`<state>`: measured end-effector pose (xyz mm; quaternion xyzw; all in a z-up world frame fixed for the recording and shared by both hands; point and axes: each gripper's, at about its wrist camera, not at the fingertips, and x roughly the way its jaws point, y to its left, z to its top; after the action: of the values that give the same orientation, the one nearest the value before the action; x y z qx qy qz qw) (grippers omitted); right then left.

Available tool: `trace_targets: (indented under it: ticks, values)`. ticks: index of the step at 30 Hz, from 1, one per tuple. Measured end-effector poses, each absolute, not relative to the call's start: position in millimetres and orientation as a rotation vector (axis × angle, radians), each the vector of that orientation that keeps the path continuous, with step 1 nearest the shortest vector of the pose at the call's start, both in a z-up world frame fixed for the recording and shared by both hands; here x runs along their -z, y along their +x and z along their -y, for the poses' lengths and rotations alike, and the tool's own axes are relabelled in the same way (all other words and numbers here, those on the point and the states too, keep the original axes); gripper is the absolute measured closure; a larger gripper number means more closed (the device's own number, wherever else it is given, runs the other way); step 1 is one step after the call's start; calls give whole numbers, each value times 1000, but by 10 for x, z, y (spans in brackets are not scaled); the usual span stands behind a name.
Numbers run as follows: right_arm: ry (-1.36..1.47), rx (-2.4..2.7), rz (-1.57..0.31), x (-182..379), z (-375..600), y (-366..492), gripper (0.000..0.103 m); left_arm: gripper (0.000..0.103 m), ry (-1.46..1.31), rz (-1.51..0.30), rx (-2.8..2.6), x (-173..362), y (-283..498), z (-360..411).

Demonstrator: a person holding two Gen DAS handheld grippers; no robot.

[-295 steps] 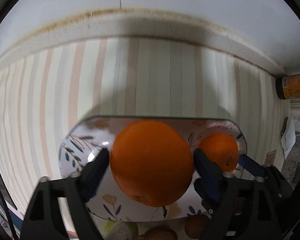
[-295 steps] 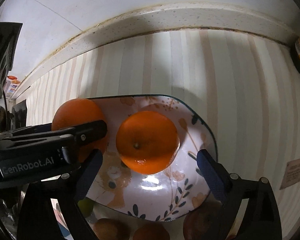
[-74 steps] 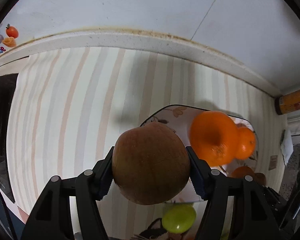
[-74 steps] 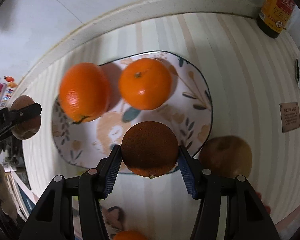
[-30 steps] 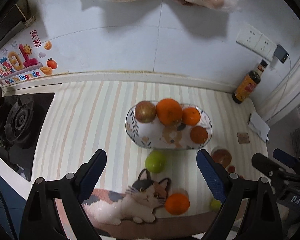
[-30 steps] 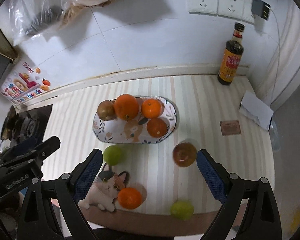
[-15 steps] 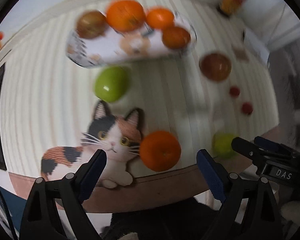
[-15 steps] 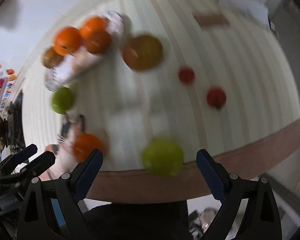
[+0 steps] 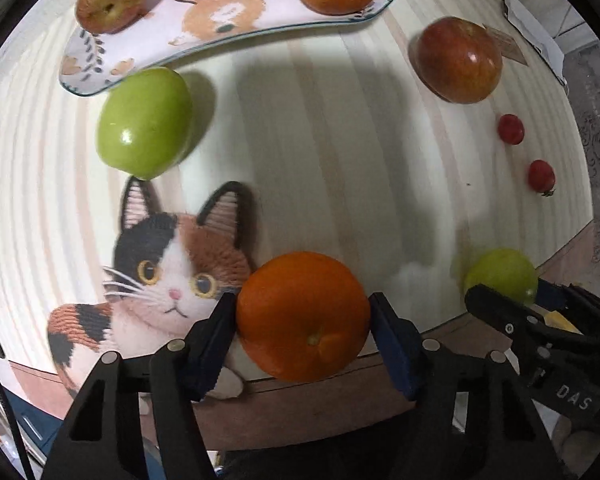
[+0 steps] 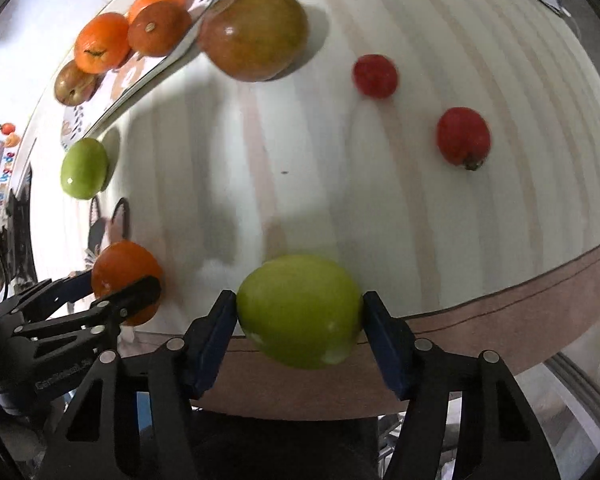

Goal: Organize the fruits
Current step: 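Grasp the orange by the cat mat with the left gripper while the right grasps the green apple, then carry the orange and green apple onto the floral plate and open both grippers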

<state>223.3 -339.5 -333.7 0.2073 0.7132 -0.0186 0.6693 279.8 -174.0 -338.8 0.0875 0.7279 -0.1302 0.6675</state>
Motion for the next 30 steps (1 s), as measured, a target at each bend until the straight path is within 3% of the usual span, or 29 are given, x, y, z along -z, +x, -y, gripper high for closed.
trace_targets:
  ticks: [19,30]
  values:
    - [362,-52,-1627,3366,3057,2405,39,40,88,-1602,208,3283,2834,1286]
    - [406,-93,-1493,2808,3063,2778,39,40,-54,-1429,255,2281,3194,1093]
